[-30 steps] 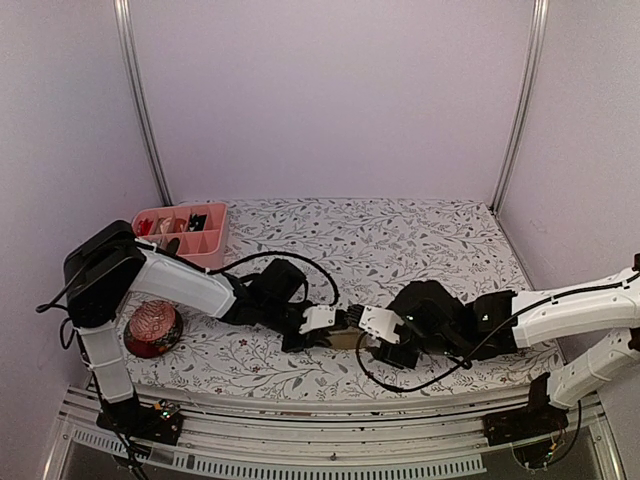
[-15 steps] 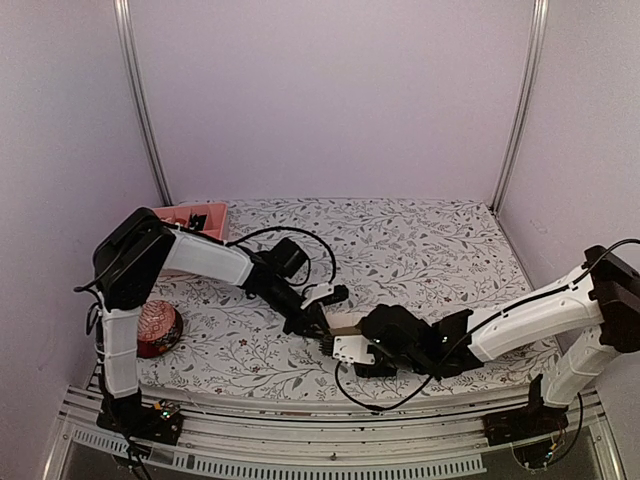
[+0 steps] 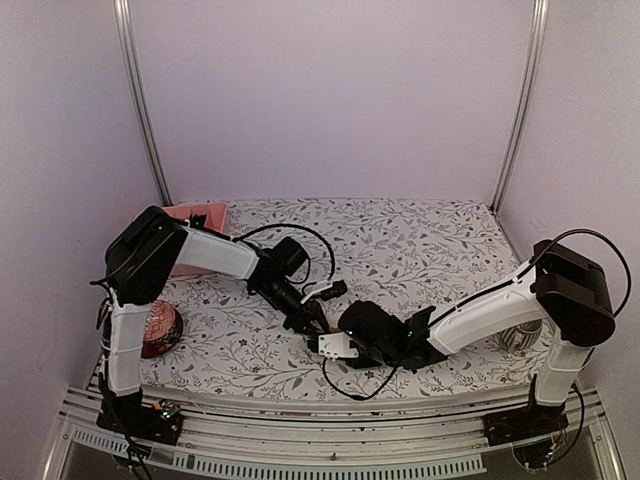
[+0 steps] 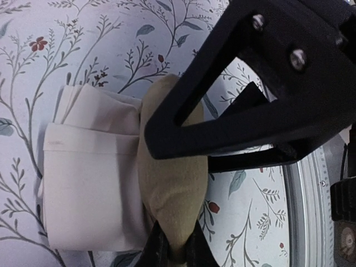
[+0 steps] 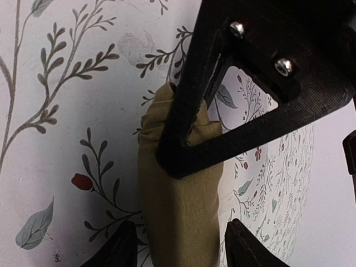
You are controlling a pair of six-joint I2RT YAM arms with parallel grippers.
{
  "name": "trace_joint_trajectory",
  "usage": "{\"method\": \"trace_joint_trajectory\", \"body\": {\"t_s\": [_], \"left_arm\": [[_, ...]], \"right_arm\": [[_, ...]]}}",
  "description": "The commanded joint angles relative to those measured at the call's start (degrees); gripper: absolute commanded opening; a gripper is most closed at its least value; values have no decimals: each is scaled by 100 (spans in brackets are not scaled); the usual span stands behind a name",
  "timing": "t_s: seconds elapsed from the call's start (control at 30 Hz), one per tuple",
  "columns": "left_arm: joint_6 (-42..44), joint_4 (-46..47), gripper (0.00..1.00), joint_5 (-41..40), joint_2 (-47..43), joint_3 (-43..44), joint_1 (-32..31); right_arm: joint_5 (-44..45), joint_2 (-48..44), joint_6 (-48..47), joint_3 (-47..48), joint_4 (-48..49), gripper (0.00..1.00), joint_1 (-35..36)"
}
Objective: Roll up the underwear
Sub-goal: Roll the underwear at the center of the board.
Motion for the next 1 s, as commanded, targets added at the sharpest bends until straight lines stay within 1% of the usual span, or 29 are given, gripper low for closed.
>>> {"method": "trace_joint_trajectory", "body": {"t_s": [0.0,0.1,0.2,0.27,0.3,0.33,0.4,0.47,0.53,0.6,0.67,0.8,0.87,0.97], "left_arm": [[-55,-641,0,-356,384,-80,23],[-64,-649,3,-372,359,-76,56],[-66,-597,9,-378,257,-106,85],[-93,-466,16,-452,101,-217,90],[-93,-398,21,-489,15,-279,85],[-90,-326,29,-513,-77,-340,96],[-111,-139,51,-521,-276,-489,101],[-121,4,66,-512,-466,-636,124],[-120,134,76,-456,-670,-755,139],[-87,236,84,-344,-884,-875,170],[-117,439,89,-327,-1095,-1039,204],[-400,935,98,-594,-1548,-1283,264],[-521,1083,99,-649,-1576,-1305,286],[-559,926,99,-659,-1385,-1096,283]], "right_arm": [[59,219,-90,114,24,50,-40],[26,294,-77,121,5,33,-43],[-46,316,-18,117,-71,23,-45],[-77,307,13,96,-98,18,-44],[-87,309,16,78,-105,15,-42],[-104,307,12,82,-111,13,-44],[-146,315,0,111,-132,11,-49],[-202,324,12,146,-224,11,-53],[-264,325,38,143,-285,10,-49],[-323,332,51,119,-292,10,-61],[-346,342,35,125,-309,10,-70],[-394,316,34,129,-310,9,-71],[-400,308,26,118,-314,9,-69],[-401,314,19,126,-325,9,-68]]}}
